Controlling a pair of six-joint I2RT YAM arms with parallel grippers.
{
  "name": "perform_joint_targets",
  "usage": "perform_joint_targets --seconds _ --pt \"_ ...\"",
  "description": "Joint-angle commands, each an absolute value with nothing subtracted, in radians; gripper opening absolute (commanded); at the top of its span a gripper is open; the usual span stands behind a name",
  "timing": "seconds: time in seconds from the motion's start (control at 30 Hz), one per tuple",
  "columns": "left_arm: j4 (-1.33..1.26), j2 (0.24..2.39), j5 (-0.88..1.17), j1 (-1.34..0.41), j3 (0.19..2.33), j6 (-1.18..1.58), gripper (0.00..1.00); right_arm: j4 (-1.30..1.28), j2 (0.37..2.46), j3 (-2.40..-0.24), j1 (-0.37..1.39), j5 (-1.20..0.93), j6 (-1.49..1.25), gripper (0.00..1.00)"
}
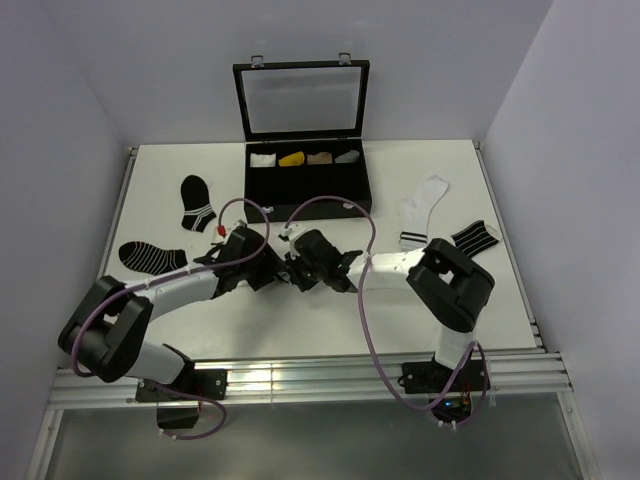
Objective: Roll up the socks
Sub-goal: Roll the sock at the center of the board.
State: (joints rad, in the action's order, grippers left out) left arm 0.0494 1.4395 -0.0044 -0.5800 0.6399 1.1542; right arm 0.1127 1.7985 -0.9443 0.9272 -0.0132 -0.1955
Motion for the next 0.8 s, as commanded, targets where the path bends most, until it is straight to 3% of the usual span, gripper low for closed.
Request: perform_joint_targets --seconds 0.0,0.07,0.17,0.47,0.77 --pt "0.023 1.361 -0.046 -0.586 0.617 1.178 0.64 0.092 1.772 -0.891 0.865 -0.225 -0.251 0.00" --pt "0.011 1.342 -0.057 -0.586 0.597 1.181 0.73 0.126 1.772 -0.879 0.824 -0.293 -0.290 0.00" --pt "-0.035 1.328 -0.055 -0.588 0.577 1.180 0.77 0.192 1.781 -0.847 0.756 -0.438 -0.349 0.00" --pt "-0.126 1.399 -0.011 -0.600 0.558 1.196 0.75 0.340 1.877 -0.807 0.631 -0.699 -0.511 0.00" --pt "-0.155 1.465 -0.012 -0.624 0.587 1.192 0.74 0.337 1.937 -0.828 0.588 -0.738 -0.540 0.00"
